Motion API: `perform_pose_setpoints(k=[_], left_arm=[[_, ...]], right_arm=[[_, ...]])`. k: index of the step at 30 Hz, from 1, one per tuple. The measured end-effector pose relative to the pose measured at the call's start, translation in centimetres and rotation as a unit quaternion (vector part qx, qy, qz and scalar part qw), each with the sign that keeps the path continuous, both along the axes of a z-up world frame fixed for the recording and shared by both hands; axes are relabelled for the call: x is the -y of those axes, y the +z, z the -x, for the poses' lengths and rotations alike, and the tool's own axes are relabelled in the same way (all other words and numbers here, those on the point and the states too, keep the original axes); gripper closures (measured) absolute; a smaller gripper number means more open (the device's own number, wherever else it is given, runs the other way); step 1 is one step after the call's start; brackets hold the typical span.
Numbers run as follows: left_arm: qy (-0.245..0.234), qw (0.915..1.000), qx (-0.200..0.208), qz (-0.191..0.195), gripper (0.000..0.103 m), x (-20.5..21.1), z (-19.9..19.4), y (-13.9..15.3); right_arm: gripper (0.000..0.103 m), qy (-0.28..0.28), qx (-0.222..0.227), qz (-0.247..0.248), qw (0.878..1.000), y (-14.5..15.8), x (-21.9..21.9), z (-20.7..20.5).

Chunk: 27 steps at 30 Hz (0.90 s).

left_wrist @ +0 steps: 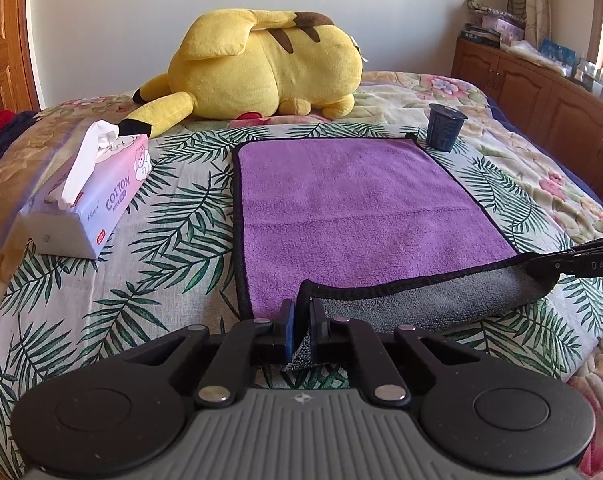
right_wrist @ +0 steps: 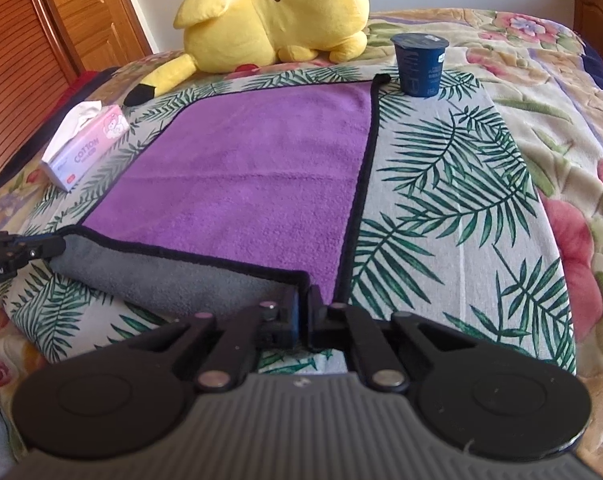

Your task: Fold towel

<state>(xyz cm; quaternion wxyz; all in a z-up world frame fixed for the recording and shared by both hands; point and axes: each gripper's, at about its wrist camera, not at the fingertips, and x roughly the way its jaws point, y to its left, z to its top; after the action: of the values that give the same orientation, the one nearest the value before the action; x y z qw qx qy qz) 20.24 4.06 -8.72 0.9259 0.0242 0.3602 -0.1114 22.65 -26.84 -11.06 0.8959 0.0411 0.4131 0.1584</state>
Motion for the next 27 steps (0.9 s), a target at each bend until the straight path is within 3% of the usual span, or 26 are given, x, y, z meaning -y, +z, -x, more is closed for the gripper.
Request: perform_pose_setpoints(k=[16, 27], left_arm=[[-0.003, 0.9994, 0.029, 0.017, 0.103, 0.3, 0.6, 1.7], [-0.005, 0.9987, 0.045, 0.025, 0.103, 0.2, 0.6, 2.7]], right_arm=[[0.099, -0.002, 0.069, -0.007, 0.998, 2.1, -0.1, 0.7], [0.099, 0.004, 0.088, -0.005, 0.996, 3.1, -0.4, 1.0]])
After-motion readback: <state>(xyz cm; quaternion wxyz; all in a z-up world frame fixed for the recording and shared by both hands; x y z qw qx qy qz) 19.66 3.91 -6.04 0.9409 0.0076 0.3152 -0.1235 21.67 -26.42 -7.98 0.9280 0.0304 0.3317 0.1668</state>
